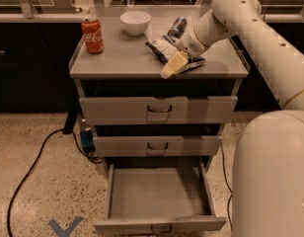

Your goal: Place blue chip bag into bottom drawer

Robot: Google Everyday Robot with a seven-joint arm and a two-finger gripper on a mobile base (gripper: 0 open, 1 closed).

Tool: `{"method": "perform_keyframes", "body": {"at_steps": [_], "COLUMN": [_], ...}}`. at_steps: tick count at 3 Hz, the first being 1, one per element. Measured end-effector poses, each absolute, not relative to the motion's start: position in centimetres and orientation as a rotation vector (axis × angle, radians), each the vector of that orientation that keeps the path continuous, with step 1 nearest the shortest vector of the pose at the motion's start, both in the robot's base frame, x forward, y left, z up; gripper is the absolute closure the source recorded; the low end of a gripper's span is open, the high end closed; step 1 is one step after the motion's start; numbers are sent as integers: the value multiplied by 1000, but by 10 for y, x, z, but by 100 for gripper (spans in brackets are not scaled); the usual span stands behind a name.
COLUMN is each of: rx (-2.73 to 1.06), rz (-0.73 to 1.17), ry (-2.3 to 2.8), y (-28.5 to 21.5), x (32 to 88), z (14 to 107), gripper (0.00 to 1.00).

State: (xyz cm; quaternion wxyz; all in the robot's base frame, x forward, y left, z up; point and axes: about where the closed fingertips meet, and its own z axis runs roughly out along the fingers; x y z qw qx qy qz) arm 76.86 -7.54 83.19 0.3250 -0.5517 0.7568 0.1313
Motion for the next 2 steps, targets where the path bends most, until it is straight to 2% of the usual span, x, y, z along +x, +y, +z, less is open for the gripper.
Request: {"method": "perform_keyframes", "body": {"at_steps": [2], "rx": [-1446], "rz": [344], "ry": [1984], "y": [-75], "x": [769], "z": [832], "gripper": [65]}}
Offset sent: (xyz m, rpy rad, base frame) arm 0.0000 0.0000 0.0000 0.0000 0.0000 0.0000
